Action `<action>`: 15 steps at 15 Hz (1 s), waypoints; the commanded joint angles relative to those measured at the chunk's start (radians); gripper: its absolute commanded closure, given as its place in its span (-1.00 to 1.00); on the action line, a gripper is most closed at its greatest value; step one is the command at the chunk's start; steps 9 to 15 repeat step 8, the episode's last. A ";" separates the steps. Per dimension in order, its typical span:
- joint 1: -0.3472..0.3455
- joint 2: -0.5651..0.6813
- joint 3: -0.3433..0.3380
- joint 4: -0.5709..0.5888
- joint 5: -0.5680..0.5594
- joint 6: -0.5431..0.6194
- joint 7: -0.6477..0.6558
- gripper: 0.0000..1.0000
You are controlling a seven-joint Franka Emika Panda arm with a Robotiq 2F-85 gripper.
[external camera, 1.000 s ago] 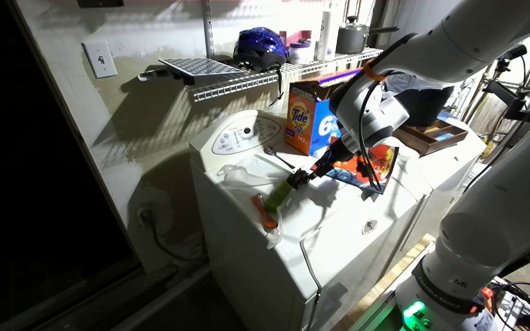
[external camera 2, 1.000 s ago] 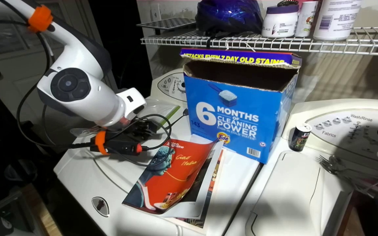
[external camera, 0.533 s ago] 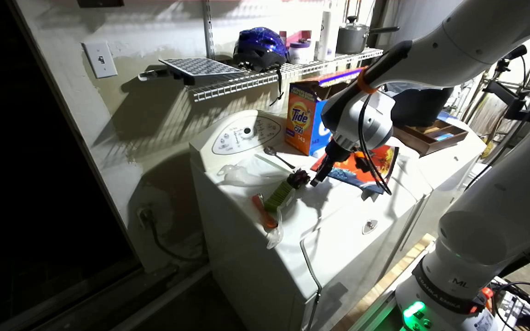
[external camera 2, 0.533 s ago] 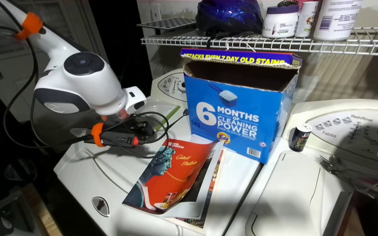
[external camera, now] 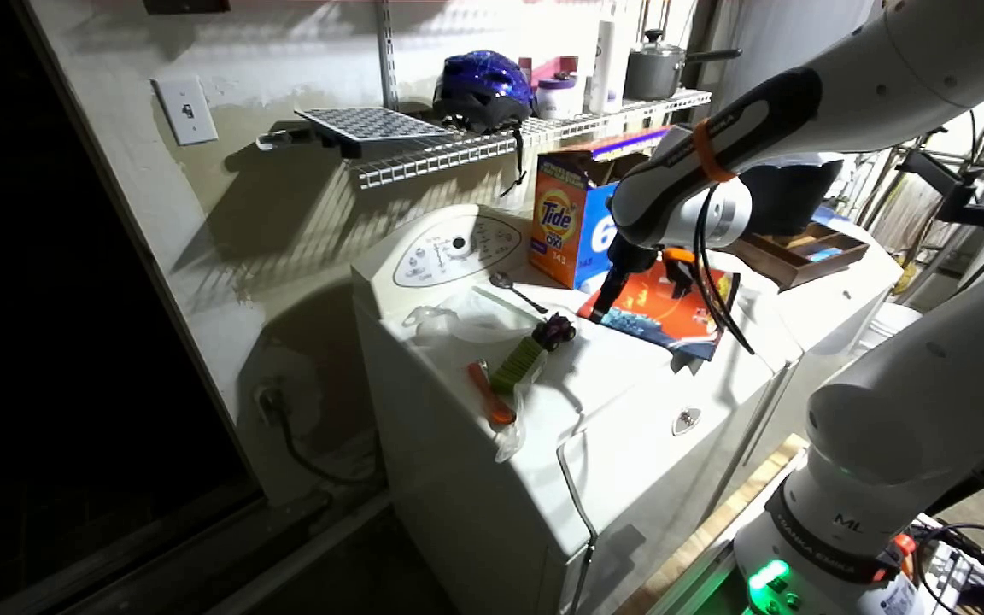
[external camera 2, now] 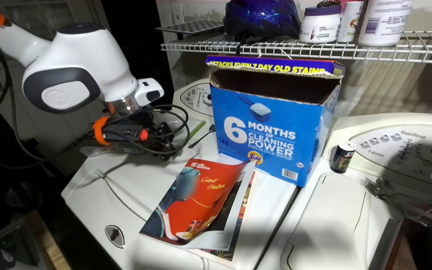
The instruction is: Place the car upright.
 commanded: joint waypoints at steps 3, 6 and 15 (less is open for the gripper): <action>0.084 -0.128 -0.078 0.052 -0.197 -0.267 0.223 -1.00; 0.126 -0.124 -0.119 0.051 -0.208 -0.266 0.227 -1.00; 0.131 -0.133 -0.121 0.059 -0.214 -0.290 0.239 -1.00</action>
